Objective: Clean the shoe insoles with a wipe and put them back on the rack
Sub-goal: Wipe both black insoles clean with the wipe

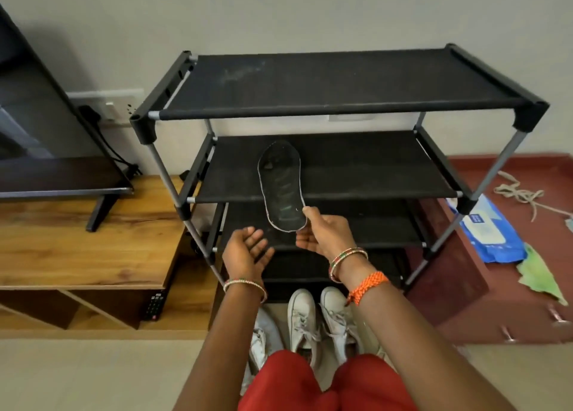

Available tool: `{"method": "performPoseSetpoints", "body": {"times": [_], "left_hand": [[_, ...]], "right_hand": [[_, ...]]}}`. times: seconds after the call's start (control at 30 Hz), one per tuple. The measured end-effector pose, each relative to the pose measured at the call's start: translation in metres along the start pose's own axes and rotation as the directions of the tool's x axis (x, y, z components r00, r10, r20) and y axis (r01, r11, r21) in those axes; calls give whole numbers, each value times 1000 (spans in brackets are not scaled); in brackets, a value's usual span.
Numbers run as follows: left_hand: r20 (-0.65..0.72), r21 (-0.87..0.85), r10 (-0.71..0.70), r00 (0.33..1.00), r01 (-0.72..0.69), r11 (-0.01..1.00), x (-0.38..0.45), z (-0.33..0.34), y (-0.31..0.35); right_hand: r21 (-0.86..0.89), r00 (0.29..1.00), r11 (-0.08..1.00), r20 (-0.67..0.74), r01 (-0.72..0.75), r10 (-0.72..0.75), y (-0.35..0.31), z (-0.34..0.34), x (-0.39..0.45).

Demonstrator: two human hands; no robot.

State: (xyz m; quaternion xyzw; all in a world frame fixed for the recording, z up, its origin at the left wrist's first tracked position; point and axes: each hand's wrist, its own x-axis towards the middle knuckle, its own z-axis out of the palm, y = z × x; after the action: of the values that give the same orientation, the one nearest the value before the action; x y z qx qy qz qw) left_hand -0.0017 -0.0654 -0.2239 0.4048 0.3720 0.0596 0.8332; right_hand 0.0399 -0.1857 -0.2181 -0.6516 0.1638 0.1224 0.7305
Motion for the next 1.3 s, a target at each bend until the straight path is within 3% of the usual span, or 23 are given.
{"method": "performPoseSetpoints", "body": {"times": [0.1,0.2,0.3,0.37,0.47,0.53,0.6,0.73,0.87,1.0,1.07,1.17,1.23,1.3], "left_hand": [[12,31,-193,981,193,981,-14,-1,-38],[98,258,-284,954,252,933,-29,16,-80],[258,510,-323,911,156,846,-50,50,-112],[361,643,-353,863,43,765,-68,76,-129],[482,753,-375,792,-155,640,-90,105,-151],[527,772,-393,753,-231,592,-96,118,-167],[544,780,-406,734,-263,568,-97,126,-178],[529,782,-390,754,-256,568,-89,141,-196],[502,762,-351,791,-212,612,-76,153,-205],[478,746,-349,806,-163,646,-67,155,-200],[476,746,-352,805,-159,646,-62,153,-194],[477,735,-338,811,-158,659,-55,145,-182],[481,727,-333,811,-156,669,-53,140,-173],[495,716,-332,803,-161,679,-54,135,-165]], "right_hand": [[7,999,999,-6,-42,42,10,-23,-2],[-35,996,998,-69,-57,54,22,-64,-6],[-165,983,984,-178,-71,41,33,-125,-10],[-250,957,968,-286,-23,-51,41,-178,-12],[-517,823,856,-479,15,-303,52,-256,-17],[-643,733,760,-562,-97,-383,59,-306,-17],[-724,698,668,-567,-169,-438,66,-345,-9],[-856,776,487,-424,-175,-466,68,-384,20],[-934,872,316,-289,-166,-396,62,-390,41],[-952,862,178,-300,-247,-409,65,-387,46],[-934,843,258,-337,-245,-419,65,-392,49],[-845,798,500,-429,-190,-423,58,-397,48],[-697,638,704,-607,-139,-475,48,-392,39],[-497,464,868,-771,-10,-436,32,-382,20]]}}
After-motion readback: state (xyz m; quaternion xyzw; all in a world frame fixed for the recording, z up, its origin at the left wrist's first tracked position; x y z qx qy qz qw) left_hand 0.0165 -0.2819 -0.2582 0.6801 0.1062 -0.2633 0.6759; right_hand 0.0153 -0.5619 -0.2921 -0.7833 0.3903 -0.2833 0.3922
